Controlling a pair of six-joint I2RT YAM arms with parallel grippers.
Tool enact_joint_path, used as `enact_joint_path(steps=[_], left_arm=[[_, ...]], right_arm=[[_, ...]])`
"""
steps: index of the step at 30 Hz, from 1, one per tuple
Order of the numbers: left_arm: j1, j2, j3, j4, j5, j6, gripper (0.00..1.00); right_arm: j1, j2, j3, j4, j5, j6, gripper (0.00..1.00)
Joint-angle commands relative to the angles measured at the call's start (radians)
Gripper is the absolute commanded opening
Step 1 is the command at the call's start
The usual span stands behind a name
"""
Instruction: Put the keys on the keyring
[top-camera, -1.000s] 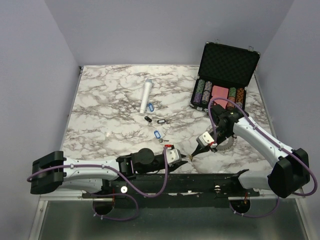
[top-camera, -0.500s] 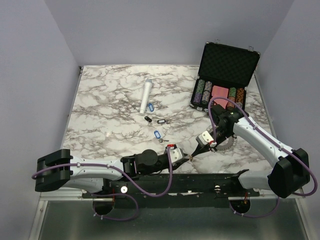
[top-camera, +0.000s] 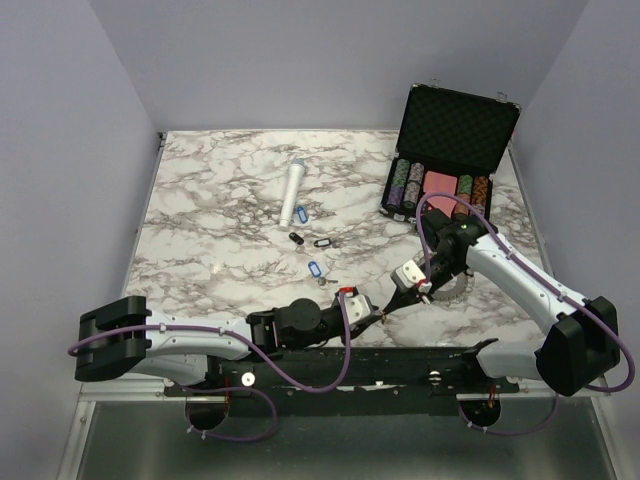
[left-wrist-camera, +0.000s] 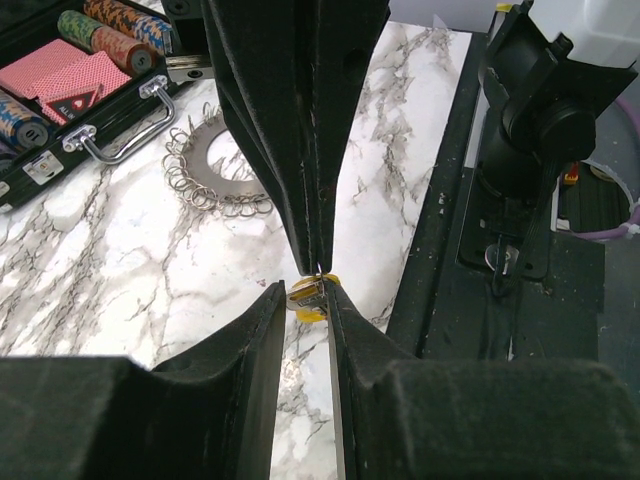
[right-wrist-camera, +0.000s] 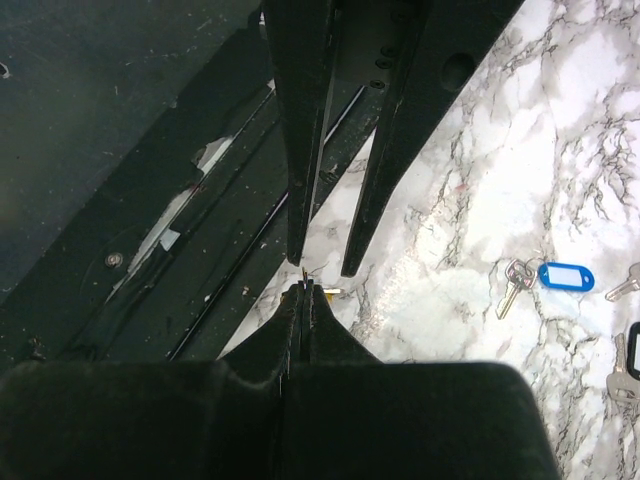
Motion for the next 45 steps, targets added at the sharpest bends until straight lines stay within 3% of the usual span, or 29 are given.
enact_joint_path(steps=[1, 20, 26, 33, 37, 39, 45], left_arm=[[-0.012, 0.008, 0.026, 0.01, -0.015, -0.012, 0.31], [-0.019, 0.054, 0.057, -0.019, -0.057, -0.002, 0.25], [-0.019, 0.067, 0.06, -0.038, -0.063, -0.002, 0.19], [-0.017, 0.07, 0.063, -0.056, -0.077, -0.004, 0.01], [-0.019, 0.067, 0.06, -0.053, -0.083, -0.013, 0.0], [-0.019, 0.059, 0.04, -0.026, -0.086, -0.019, 0.0], [-0.017, 0.001, -0.107, 0.21, -0.086, -0.036, 0.0]], right_arm=[[0.005, 0.002, -0.006, 0.005, -0.039, 0.01, 0.0], [0.006, 0.005, -0.004, 0.013, -0.053, 0.033, 0.0], [0.005, 0.004, -0.004, 0.017, -0.053, 0.047, 0.0], [0.005, 0.007, -0.006, 0.023, -0.056, 0.06, 0.0], [0.006, 0.007, -0.004, 0.025, -0.059, 0.074, 0.01], [0.005, 0.004, 0.0, 0.03, -0.068, 0.091, 0.03], [-0.006, 0.002, 0.013, 0.063, -0.108, 0.183, 0.24]])
